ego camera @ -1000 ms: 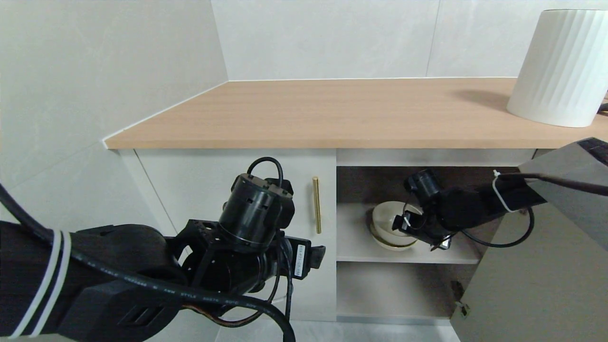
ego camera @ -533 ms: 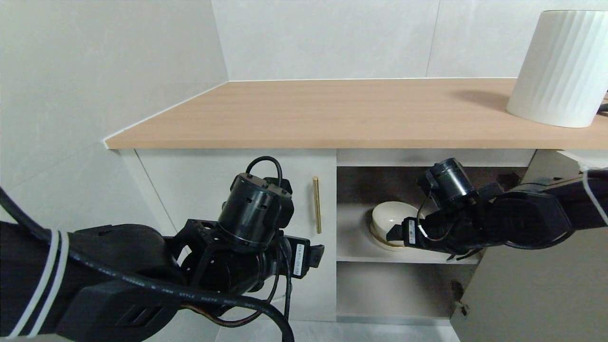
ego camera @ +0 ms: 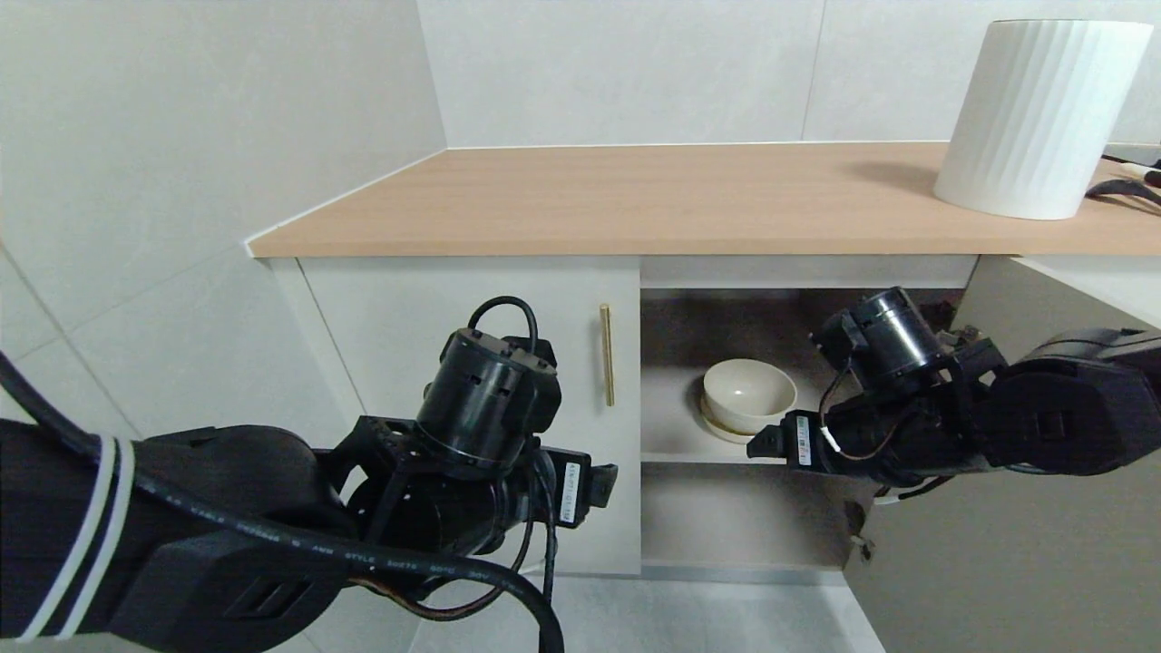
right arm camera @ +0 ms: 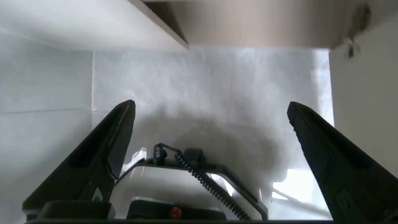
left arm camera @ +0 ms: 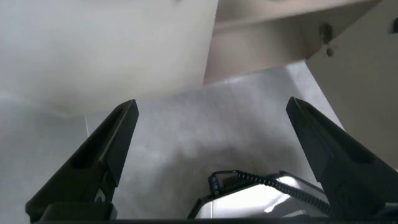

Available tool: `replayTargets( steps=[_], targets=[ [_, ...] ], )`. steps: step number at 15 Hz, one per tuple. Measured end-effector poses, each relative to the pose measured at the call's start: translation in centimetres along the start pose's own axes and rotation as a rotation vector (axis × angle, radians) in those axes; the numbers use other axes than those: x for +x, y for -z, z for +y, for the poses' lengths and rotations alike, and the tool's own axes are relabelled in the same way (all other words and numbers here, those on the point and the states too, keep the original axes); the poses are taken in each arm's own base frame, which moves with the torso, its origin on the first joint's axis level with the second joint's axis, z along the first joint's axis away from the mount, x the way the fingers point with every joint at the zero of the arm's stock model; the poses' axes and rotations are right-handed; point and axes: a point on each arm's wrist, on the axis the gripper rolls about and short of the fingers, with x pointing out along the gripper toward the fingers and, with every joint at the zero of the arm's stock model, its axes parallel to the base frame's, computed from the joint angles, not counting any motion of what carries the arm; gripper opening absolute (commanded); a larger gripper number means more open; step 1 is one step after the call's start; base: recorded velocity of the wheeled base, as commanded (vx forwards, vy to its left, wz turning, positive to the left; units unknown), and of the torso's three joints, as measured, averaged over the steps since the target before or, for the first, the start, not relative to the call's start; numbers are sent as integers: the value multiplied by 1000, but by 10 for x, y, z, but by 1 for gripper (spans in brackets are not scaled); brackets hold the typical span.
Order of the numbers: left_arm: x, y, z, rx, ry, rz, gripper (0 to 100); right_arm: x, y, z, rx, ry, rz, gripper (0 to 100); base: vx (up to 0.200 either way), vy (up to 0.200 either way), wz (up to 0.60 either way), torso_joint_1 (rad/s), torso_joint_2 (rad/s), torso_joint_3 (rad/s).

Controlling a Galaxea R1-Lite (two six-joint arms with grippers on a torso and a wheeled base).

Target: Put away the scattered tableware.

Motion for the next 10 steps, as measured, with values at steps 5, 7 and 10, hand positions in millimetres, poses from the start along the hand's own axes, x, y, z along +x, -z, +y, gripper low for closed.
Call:
replayTargets(
  steps=[5,7,10],
  targets=[
    [0,0,0,0,0,0,100,-1,0,1,-4,-4,-1,100,-200,0,0,2,0,6],
    [0,0,0,0,0,0,100,-1,0,1,-4,-5,-1,100,-200,0,0,7,2,-2],
    [0,0,0,0,0,0,100,-2,2,3,-9,-9,1,100,-200,0,0,2,5,2]
  ],
)
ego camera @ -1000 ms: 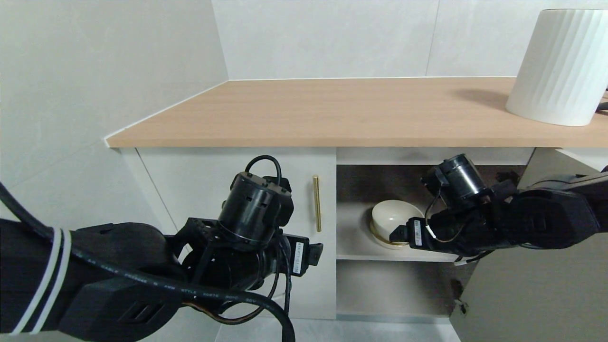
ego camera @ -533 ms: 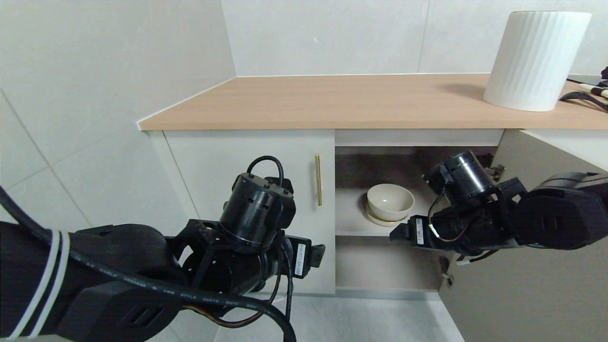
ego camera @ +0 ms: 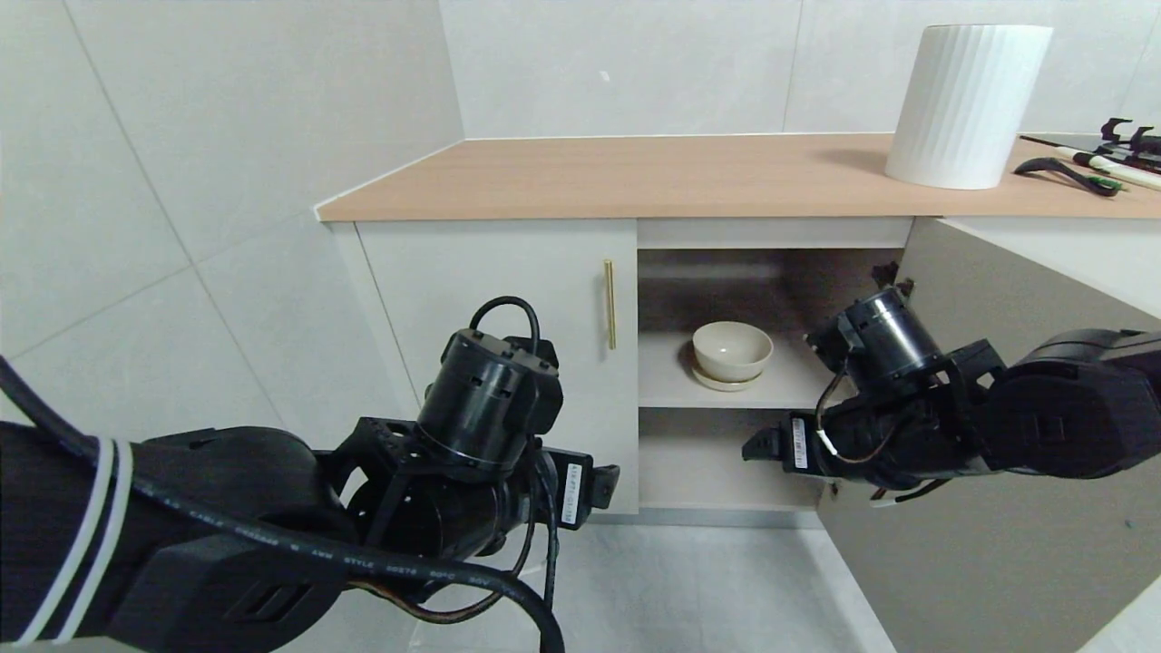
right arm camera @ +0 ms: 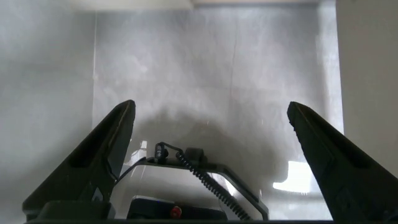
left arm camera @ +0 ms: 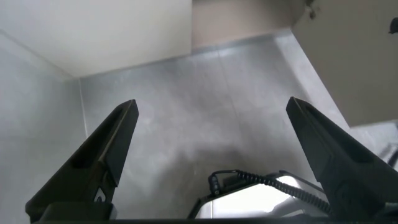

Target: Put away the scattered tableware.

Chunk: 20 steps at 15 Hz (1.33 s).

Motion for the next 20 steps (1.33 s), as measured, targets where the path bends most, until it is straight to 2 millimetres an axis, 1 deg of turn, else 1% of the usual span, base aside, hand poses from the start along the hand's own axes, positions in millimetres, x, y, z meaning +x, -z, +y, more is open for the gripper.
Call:
replayTargets(
  steps=[3,5,6,8,9,11,13,15,17,20],
  targets=[
    [0,0,0,0,-1,1,100,0,0,0,-1,0,1,100,-200,0,0,1,4,1],
    [1,1,0,1,-1,3,100,-4,0,-1,-5,2,-2,100,0,0,0,0,0,0],
    [1,1,-1,2,0,3,100,-9,-1,-2,-13,1,-7,100,0,0,0,0,0,0],
    [1,1,1,0,-5,4,100,-27,-2,-9,-25,10,-2,100,0,0,0,0,0,0],
    [1,0,1,0,-2,2,100,-36,1,-13,-30,20,14,100,0,0,0,0,0,0],
    [-1,-1,1,-1,-15,-7,100,-51,14,-23,-32,32,45,100,0,0,0,0,0,0],
    [-1,-1,1,-1,-20,-11,100,-61,30,-34,-32,30,72,100,0,0,0,0,0,0],
    [-1,0,1,0,-21,-9,100,-68,46,-43,-36,35,101,100,0,0,0,0,0,0],
    [0,0,1,2,-22,-7,100,-73,56,-49,-38,41,116,100,0,-200,0,5,5,2],
    [1,0,1,2,-26,-4,100,-80,63,-55,-41,40,118,100,0,-200,0,6,4,2]
  ],
)
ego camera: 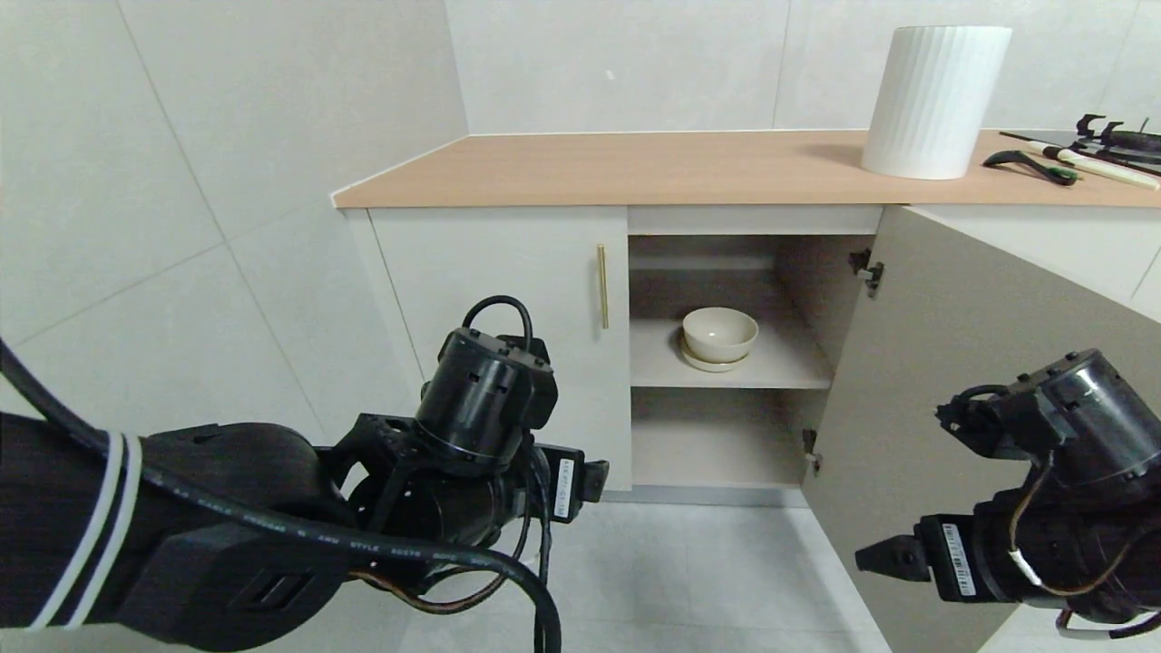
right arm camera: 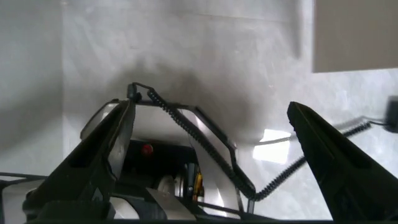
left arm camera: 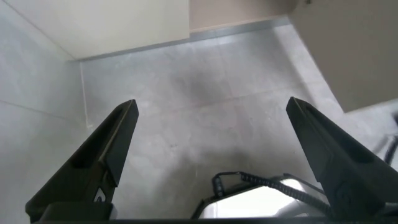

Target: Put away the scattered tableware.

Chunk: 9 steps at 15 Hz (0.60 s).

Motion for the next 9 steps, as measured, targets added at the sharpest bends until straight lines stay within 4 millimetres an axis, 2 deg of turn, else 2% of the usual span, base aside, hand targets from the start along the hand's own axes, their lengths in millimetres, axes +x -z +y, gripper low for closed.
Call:
replayTargets(
  steps=[5,8,9],
  targets=[
    [0,0,-1,1,2,1,100,-5,9,-6,-9,31,58,100,0,-200,0,1,3,1],
    [0,0,0,1,1,1,100,-12,22,-13,-13,49,91,100,0,-200,0,4,4,2],
    [0,0,-1,1,2,1,100,-15,28,-17,-14,56,104,100,0,0,0,0,0,0]
  ],
)
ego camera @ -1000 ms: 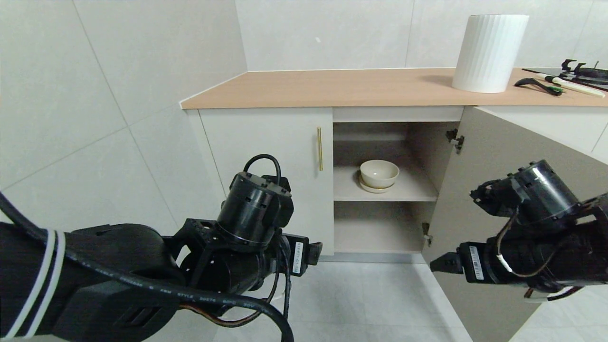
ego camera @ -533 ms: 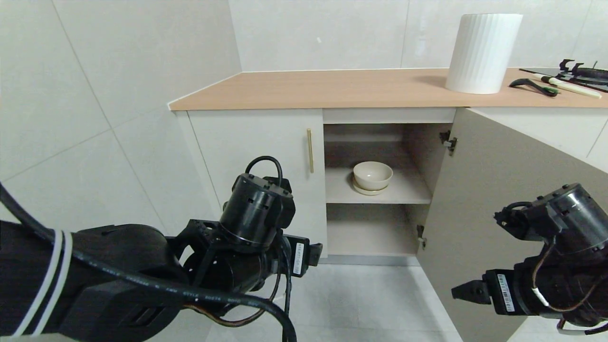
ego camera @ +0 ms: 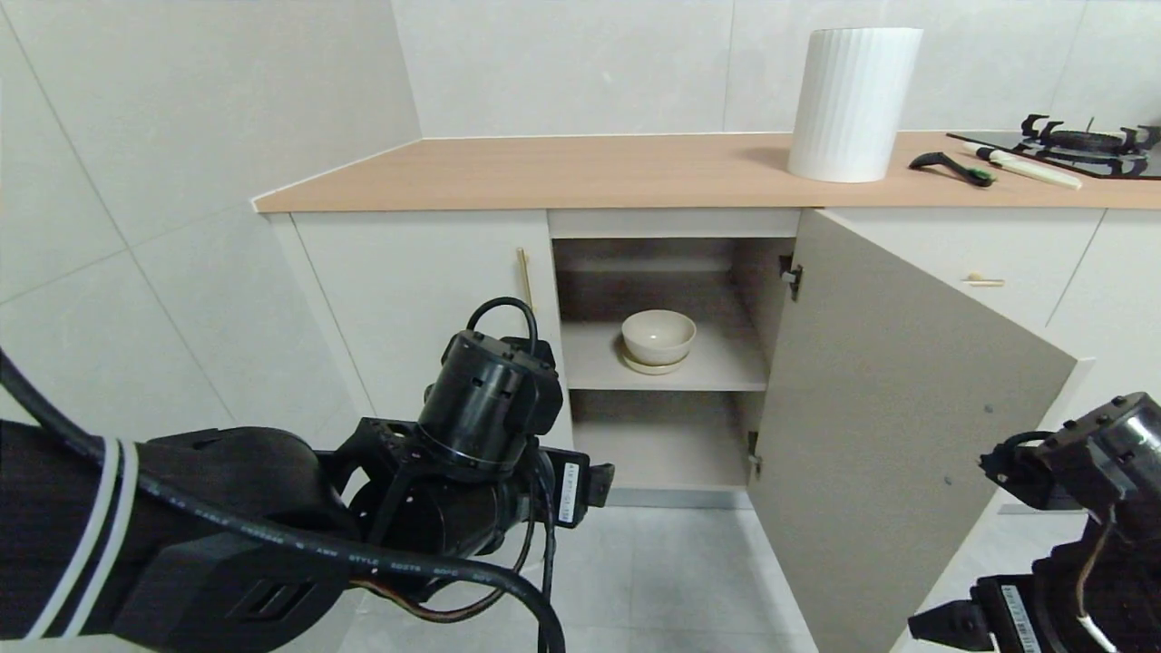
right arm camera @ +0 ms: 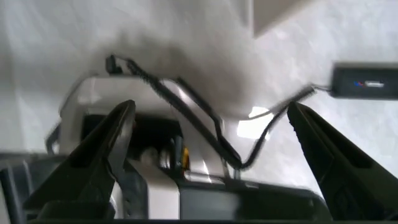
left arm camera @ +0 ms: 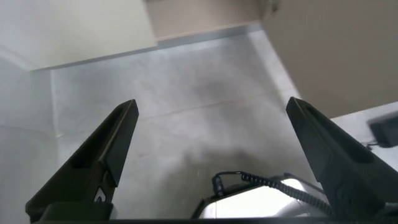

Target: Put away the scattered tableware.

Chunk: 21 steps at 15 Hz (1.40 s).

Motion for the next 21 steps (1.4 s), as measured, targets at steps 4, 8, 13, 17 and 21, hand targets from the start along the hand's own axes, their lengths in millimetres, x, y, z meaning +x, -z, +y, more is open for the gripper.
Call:
replayTargets(
  steps=[4,8,13,17,21],
  targets=[
    [-1,0,0,-1,0,-1,100,-18,21,-27,69,51,8,100,0,0,0,0,0,0],
    [-3,-1,0,-2,4,-6,100,-27,7,-55,214,124,-129,100,0,0,0,0,0,0],
    [-4,-2,1,-5,4,-10,100,-11,-43,-98,345,252,-331,100,0,0,0,0,0,0],
    [-6,-6,1,-22,15,-42,100,11,-84,-116,381,274,-367,100,0,0,0,0,0,0],
    [-5,-7,4,-28,7,-51,100,34,-110,-105,338,227,-336,100,0,0,0,0,0,0]
  ],
)
